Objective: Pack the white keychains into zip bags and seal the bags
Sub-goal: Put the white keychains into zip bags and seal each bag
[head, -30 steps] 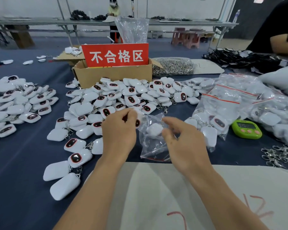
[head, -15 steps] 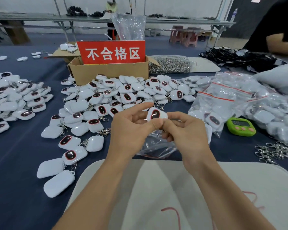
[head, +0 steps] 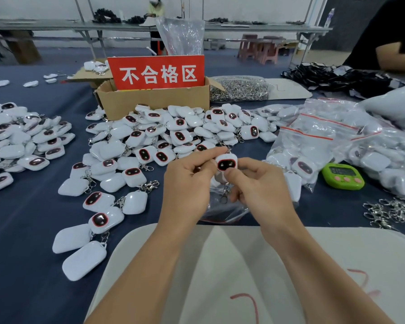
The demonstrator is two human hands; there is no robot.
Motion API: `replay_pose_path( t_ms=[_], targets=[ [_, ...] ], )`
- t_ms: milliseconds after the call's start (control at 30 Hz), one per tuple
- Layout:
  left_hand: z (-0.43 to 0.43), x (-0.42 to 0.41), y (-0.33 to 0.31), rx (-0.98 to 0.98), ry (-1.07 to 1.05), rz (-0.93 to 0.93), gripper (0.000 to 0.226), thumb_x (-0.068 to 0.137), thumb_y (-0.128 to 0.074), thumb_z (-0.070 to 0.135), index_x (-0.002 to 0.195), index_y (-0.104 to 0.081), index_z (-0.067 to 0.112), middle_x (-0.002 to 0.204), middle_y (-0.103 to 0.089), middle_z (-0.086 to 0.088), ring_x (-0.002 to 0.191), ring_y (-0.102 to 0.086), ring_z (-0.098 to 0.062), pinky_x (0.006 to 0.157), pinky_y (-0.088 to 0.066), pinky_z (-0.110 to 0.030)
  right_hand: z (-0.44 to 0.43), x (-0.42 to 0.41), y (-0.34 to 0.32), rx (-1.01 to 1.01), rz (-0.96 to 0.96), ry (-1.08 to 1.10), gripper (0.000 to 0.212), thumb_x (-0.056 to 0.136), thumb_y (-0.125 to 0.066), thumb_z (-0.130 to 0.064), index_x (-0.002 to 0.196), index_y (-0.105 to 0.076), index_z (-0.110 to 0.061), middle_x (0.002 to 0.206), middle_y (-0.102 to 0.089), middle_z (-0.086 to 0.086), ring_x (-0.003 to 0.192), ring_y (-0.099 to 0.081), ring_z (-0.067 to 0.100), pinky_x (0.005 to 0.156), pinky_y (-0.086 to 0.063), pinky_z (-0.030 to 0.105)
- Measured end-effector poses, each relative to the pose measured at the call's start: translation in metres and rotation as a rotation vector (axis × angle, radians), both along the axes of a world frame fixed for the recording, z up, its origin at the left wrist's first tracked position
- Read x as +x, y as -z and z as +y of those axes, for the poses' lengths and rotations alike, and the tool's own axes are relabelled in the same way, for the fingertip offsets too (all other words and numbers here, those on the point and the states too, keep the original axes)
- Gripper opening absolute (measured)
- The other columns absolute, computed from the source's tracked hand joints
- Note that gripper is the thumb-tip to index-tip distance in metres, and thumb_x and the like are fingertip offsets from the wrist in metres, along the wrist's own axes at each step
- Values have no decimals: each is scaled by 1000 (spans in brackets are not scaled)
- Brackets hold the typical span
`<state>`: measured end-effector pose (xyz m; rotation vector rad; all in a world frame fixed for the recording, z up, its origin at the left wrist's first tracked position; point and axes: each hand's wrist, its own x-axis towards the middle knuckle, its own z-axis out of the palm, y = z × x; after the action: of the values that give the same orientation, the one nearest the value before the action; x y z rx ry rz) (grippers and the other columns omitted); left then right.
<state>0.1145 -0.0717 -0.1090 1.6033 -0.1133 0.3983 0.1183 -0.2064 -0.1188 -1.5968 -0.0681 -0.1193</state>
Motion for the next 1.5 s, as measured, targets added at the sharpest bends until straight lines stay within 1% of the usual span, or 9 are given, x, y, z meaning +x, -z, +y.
replay_pose_path(
  t_ms=[200, 333, 433, 533, 667, 767, 967, 1133, 1500],
  targets=[
    [-2, -2, 1, 73, 26, 6, 45, 96, -59, 6, 93, -78, 46, 96, -78, 20, 95, -70, -6, 82, -54, -15, -6, 0, 3, 7, 59, -58, 17, 88, -67, -22, 82, -71, -7, 65, -64, 3, 50, -57, 21, 46, -37, 19],
    [-4, -2, 2, 76, 76, 25, 45, 95, -60, 3, 94, -80, 43, 97, -78, 18, 96, -71, -7, 82, -52, -12, -10, -1, -2, 48, 101, -46, 34, 77, -69, -26, 81, -63, 8, 66, -65, 13, 48, -52, 20, 45, -35, 19],
    [-4, -2, 2, 41, 52, 37, 37, 90, -63, 7, 92, -83, 38, 93, -79, 13, 95, -73, -16, 85, -57, -24, -10, -2, -2, 36, 99, -25, 22, 83, -69, -14, 76, -65, 7, 67, -62, 30, 50, -50, 22, 46, -34, 21],
    [-2, -2, 1, 7, 30, 51, 30, 81, -63, 16, 90, -82, 37, 89, -80, 8, 96, -73, -20, 91, -59, -36, -7, -4, 0, 25, 89, -18, 26, 78, -71, -20, 74, -67, 5, 57, -55, 20, 51, -48, 24, 47, -34, 23],
    [-1, -4, 0, -15, 75, 79, 31, 77, -63, 14, 90, -83, 34, 92, -80, 7, 97, -74, -12, 87, -56, -29, -6, -5, 0, 46, 86, -39, 21, 84, -69, -11, 73, -65, 5, 63, -60, 21, 49, -53, 21, 46, -37, 22],
    [-4, -5, 0, -27, 71, 72, 31, 77, -67, 12, 89, -83, 35, 90, -80, 7, 89, -76, -11, 79, -57, -22, -4, -4, -2, 69, 88, -55, 26, 74, -66, -20, 74, -65, 5, 66, -66, 16, 51, -56, 21, 47, -41, 21],
    [-1, -2, -3, -85, 26, 122, 48, 80, -74, -8, 73, -82, 39, 79, -79, 6, 76, -74, -4, 69, -54, -13, -1, -9, -4, 41, 63, -116, 7, 71, -65, -17, 70, -72, -15, 67, -68, 9, 54, -58, 20, 54, -46, 28],
    [1, -3, -4, -114, -5, 145, 31, 78, -81, -2, 80, -82, 29, 81, -80, 2, 77, -75, -9, 71, -56, -16, 3, -14, -4, 17, 28, -127, 17, 82, -73, -3, 80, -76, -19, 62, -66, 5, 56, -56, 15, 54, -45, 22],
    [-2, -2, -1, -102, 15, 93, 36, 80, -79, -3, 81, -82, 32, 83, -80, 1, 82, -78, -15, 73, -58, -21, 2, -14, -6, 15, -9, -51, 26, 82, -64, 2, 81, -76, -21, 60, -67, -8, 49, -51, 0, 49, -40, 12]
  ],
)
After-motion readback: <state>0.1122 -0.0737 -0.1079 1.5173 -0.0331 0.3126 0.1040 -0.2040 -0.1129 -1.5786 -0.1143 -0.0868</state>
